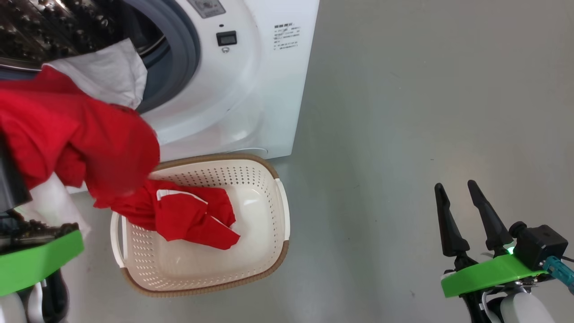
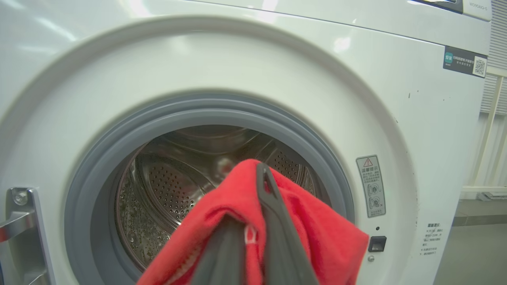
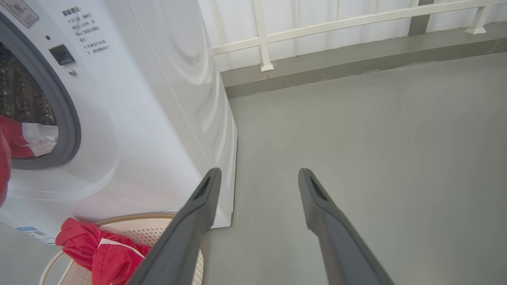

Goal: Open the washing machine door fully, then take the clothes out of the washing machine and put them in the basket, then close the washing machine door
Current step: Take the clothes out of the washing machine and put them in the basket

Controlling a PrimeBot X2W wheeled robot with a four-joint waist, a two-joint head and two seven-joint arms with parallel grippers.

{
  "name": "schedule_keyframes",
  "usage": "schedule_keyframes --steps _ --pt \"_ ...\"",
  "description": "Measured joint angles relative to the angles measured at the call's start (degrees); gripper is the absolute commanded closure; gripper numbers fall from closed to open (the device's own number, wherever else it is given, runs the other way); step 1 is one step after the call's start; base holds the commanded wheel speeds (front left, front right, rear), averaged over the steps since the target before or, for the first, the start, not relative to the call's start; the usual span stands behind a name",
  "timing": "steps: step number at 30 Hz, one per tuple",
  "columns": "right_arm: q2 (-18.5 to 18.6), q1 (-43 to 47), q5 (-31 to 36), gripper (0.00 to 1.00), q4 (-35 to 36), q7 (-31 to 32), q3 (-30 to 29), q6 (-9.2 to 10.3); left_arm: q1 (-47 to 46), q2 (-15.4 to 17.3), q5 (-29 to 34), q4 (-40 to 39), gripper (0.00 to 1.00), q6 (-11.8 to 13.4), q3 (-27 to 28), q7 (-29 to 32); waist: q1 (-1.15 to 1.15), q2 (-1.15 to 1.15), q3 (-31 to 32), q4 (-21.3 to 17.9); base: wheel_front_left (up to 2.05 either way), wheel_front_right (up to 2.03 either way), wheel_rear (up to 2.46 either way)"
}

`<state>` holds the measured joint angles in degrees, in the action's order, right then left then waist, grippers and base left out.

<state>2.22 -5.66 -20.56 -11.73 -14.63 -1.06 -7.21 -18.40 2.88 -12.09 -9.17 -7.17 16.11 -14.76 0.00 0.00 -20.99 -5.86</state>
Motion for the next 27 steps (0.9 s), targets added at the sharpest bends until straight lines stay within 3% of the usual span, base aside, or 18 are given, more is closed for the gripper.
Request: schedule_keyframes --steps 7,8,12,17,27 --pt "0.0 0.6 0.2 0.0 0.0 0.0 0.3 0.0 1.2 -0.1 -0.2 5.0 0.99 0.0 -2.0 0.0 0.0 0.0 -0.3 -0.2 0.0 0.0 0.0" --pt "0.0 0.6 0.2 0.0 0.0 0.0 0.3 0.0 1.5 -0.1 -0.2 6.0 0.94 0.0 -2.4 0.0 0.0 0.0 -0.4 -0.2 0.0 0.0 0.0" --pt "0.0 0.6 0.0 0.0 0.1 0.0 0.9 0.0 2.7 -0.2 -0.8 12.4 1.0 0.0 -4.3 0.0 0.0 0.0 -1.4 -0.4 0.0 0.0 0.0" --pt "0.0 0.3 -0.1 0.0 0.4 0.0 1.2 0.0 2.5 -0.3 -3.0 21.9 1.0 0.0 -7.1 0.0 0.0 0.0 -3.4 -0.6 0.0 0.0 0.0" --pt "0.0 -3.2 -1.2 0.0 1.2 0.0 1.3 0.0 -7.2 2.9 -3.0 39.5 1.0 0.0 -10.4 0.0 0.0 0.0 -9.0 -1.2 0.0 0.0 0.0"
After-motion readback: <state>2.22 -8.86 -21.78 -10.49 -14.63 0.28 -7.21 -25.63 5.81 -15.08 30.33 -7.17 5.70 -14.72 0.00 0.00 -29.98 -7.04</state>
